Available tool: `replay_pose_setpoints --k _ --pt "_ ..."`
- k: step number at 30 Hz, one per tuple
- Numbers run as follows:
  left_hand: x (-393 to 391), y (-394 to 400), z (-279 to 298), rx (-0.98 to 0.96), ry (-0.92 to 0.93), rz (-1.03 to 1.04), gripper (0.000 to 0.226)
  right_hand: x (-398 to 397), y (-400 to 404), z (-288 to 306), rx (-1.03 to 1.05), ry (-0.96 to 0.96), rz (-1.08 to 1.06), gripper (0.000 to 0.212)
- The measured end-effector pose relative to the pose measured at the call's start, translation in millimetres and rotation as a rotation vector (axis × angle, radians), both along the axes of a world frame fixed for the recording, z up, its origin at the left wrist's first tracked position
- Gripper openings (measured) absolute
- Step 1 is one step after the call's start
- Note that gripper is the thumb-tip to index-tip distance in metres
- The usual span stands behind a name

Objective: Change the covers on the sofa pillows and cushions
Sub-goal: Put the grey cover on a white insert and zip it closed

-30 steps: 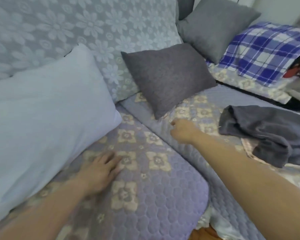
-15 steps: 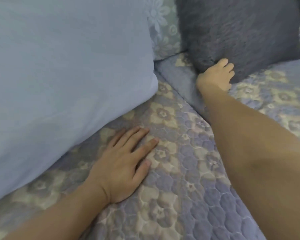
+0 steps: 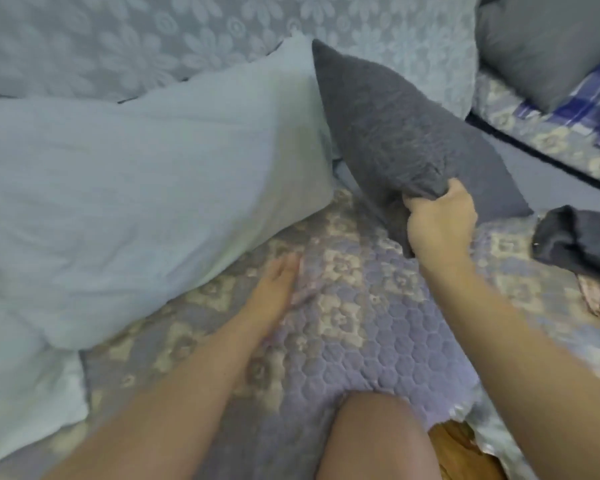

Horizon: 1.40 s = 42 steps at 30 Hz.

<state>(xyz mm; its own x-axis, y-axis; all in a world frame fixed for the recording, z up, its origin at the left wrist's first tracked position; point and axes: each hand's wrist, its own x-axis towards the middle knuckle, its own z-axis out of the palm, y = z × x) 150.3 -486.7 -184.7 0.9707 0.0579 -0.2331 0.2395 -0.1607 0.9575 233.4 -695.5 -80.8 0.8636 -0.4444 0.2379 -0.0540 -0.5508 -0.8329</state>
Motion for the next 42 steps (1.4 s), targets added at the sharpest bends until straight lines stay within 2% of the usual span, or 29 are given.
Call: replay_pose_setpoints --k 1,3,5,6,8,9,11,12,14,16,18,21,23,24,27,29,34,37,42 --pt "-22.6 8.9 20.2 -0.079 -0.094 0.125 0.076 -41.1 20.1 -1.2 0.044 -0.033 0.039 0.02" --pt "-64.4 36.8 71.9 -0.315 -0.276 0.381 0.065 -129.9 67.0 -22.4 0.038 -0.03 0.173 0.021" --pt "-98.9 79.9 123.4 -0.433 -0.408 0.489 0.059 -218.6 118.8 -48.9 0.033 0.029 0.418 0.02" --pt "-115.0 100.7 143.5 -0.366 -0.427 0.497 0.06 -255.0 142.0 -62.3 -0.005 0.077 0.572 0.022" --pt "-143.9 138.5 164.1 -0.1 -0.366 0.54 0.069 -298.7 178.3 -83.3 -0.158 0.071 0.719 0.032" --pt "-157.9 155.8 168.9 -0.001 -0.329 0.603 0.061 -317.6 195.1 -89.7 -0.161 0.067 0.82 0.033" --pt "-184.9 186.8 178.0 -0.001 -0.283 0.711 0.03 -351.8 228.6 -79.7 -0.147 0.175 1.115 0.025" --pt "-199.1 197.4 185.5 -0.021 -0.318 0.743 0.02 -357.6 236.2 -71.8 -0.201 0.179 1.217 0.02" --pt "-222.7 214.2 206.8 0.064 -0.512 0.747 0.006 -358.4 246.6 -54.4 -0.278 0.253 1.464 0.011" --pt "-250.6 226.2 226.1 0.174 -0.672 0.732 0.014 -349.3 246.3 -27.6 -0.248 0.263 1.592 0.021" --pt "-282.7 239.7 226.9 0.208 -0.695 0.714 0.019 -337.7 241.1 10.7 -0.139 0.224 1.539 0.011" --pt "-335.6 255.9 188.8 0.168 -0.511 0.62 0.036 -316.2 228.0 62.9 0.037 -0.193 1.182 0.015" --pt "-363.0 256.7 156.5 0.109 -0.438 0.556 0.051 -301.4 234.1 87.8 -0.091 -0.448 1.059 0.02" --pt "-370.2 254.2 143.2 0.097 -0.438 0.54 0.055 -295.0 244.3 93.9 -0.194 -0.465 1.105 0.028" --pt "-372.8 248.7 121.4 0.132 -0.485 0.572 0.051 -291.3 288.5 78.4 -0.499 -0.264 1.353 0.048" --pt "-369.9 251.5 118.3 0.134 -0.512 0.609 0.046 -296.9 310.7 51.8 -0.658 -0.312 1.314 0.051" --pt "-377.4 267.8 107.2 0.065 -0.539 0.659 0.039 -309.5 327.8 19.7 -0.515 -0.518 1.093 0.029" --pt "-381.4 267.1 99.5 -0.001 -0.672 0.701 0.028 -318.2 329.0 10.6 -0.512 -0.638 1.006 0.029" --pt "-382.9 264.2 102.9 0.191 -0.768 0.728 0.014 -326.3 327.2 10.8 -0.539 -0.715 0.974 0.031"
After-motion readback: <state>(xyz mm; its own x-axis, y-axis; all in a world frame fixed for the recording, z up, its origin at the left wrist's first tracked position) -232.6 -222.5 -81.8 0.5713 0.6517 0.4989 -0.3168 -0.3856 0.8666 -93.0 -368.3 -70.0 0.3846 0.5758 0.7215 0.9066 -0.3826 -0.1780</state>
